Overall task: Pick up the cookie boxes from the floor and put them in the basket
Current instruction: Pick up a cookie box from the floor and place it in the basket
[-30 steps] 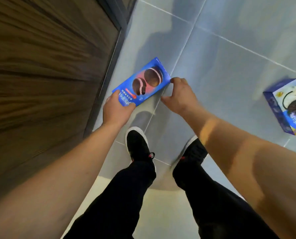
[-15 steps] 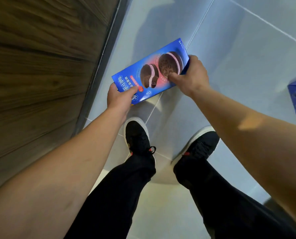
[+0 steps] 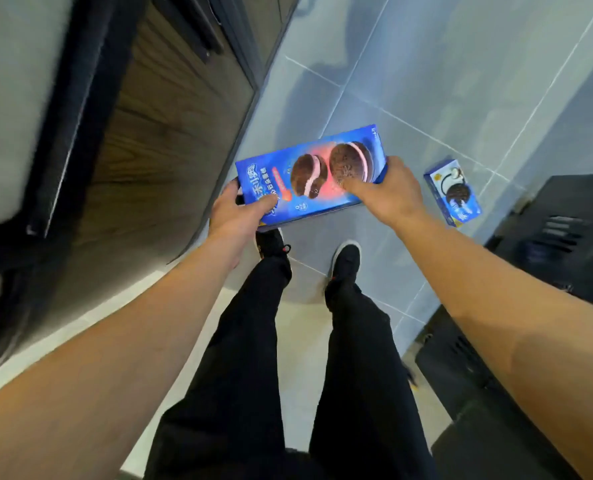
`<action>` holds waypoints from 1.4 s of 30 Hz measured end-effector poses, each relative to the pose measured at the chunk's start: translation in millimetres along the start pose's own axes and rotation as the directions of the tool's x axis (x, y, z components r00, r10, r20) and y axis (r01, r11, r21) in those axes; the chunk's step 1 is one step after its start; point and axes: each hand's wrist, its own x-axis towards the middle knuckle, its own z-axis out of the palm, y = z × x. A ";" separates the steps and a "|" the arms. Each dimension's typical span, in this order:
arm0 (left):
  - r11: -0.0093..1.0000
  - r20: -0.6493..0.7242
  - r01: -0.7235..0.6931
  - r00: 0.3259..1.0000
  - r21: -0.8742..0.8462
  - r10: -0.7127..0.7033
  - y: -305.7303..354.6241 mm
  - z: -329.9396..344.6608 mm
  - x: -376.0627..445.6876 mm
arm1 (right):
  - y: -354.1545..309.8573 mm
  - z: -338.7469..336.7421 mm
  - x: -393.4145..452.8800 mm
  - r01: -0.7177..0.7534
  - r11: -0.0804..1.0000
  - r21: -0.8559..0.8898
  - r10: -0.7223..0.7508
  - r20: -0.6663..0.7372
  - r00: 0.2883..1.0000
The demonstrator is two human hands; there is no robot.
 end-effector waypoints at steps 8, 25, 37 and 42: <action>0.995 -0.065 -0.052 0.997 -0.086 0.047 20.0 -20.9 -165.4 | -17.8 -69.2 -126.9 0.131 0.991 -0.018 -0.131 0.000 0.991; 0.930 -0.408 -0.134 0.871 0.341 0.275 -125.1 -114.7 -406.8 | -57.8 -29.9 -333.1 0.689 0.724 -0.048 -0.608 0.426 0.669; 0.984 -0.713 0.009 0.690 0.179 0.124 -306.0 -276.7 -491.0 | -105.3 170.0 -501.9 0.987 -0.043 -0.157 -0.670 0.737 0.088; 0.980 -0.748 0.072 0.657 0.188 0.096 -376.0 -353.2 -520.8 | -121.8 257.2 -566.9 0.859 -0.442 -0.259 -0.550 0.835 -0.031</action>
